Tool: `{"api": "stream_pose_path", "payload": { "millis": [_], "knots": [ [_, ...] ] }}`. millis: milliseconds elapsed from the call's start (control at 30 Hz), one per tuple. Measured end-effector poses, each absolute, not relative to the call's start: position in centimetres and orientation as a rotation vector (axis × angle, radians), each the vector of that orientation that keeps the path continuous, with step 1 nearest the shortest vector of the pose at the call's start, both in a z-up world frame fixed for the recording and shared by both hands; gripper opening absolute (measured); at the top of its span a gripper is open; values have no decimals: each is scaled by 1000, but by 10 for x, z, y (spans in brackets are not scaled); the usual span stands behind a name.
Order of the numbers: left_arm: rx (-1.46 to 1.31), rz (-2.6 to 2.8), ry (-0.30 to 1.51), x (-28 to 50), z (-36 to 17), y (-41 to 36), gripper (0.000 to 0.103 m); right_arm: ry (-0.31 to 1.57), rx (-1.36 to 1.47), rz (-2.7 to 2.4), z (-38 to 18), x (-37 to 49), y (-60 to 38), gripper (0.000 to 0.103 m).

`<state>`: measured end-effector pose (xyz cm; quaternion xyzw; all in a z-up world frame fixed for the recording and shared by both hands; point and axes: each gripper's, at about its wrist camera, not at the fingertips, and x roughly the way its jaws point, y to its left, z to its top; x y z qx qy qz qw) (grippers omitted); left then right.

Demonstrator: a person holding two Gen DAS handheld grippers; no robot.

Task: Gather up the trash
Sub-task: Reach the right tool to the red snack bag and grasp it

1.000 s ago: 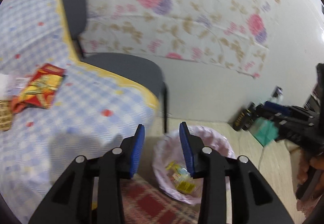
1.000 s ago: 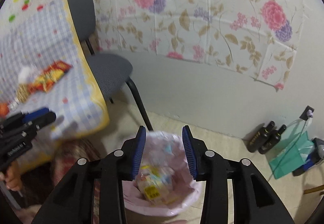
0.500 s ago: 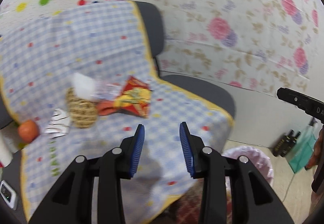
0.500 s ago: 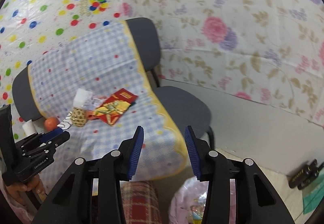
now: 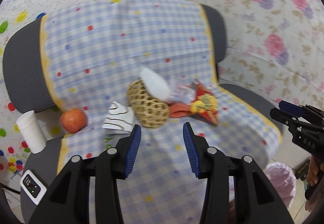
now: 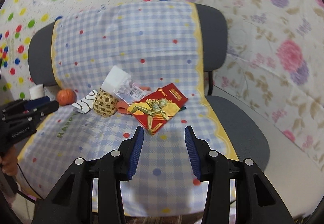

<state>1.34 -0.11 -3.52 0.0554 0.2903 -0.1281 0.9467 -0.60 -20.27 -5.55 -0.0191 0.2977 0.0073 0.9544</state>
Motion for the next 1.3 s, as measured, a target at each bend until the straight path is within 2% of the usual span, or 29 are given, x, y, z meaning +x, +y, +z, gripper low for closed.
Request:
{"api": "stream_pose_path", "payload": {
  "millis": [67, 133, 200, 267, 367, 867, 1033, 1133, 1233, 1300],
  "knots": [
    [102, -225, 606, 26, -38, 6, 42, 616, -72, 22, -61, 11, -196, 45],
    [94, -181, 613, 37, -41, 13, 47, 621, -89, 27, -67, 25, -191, 48],
    [90, -129, 604, 47, -43, 20, 62, 633, -111, 25, -73, 41, -186, 54],
    [84, -92, 596, 58, -44, 26, 66, 640, -135, 30, -80, 57, -180, 60],
    [76, -51, 593, 72, -45, 33, 68, 675, -187, 38, -94, 79, -171, 64],
    [34, -123, 654, 90, -67, 27, 69, 823, -409, 53, -147, 144, -131, 61],
    [62, -184, 648, 82, -67, 13, 69, 822, -376, 33, -141, 136, -144, 34],
    [83, -220, 630, 76, -65, 4, 69, 788, -301, 19, -126, 117, -165, 10],
    [88, -248, 627, 75, -63, -5, 69, 749, -153, -2, -109, 99, -195, 1],
    [89, -268, 629, 76, -63, -13, 69, 709, -15, -27, -98, 84, -222, 1]
  ]
}}
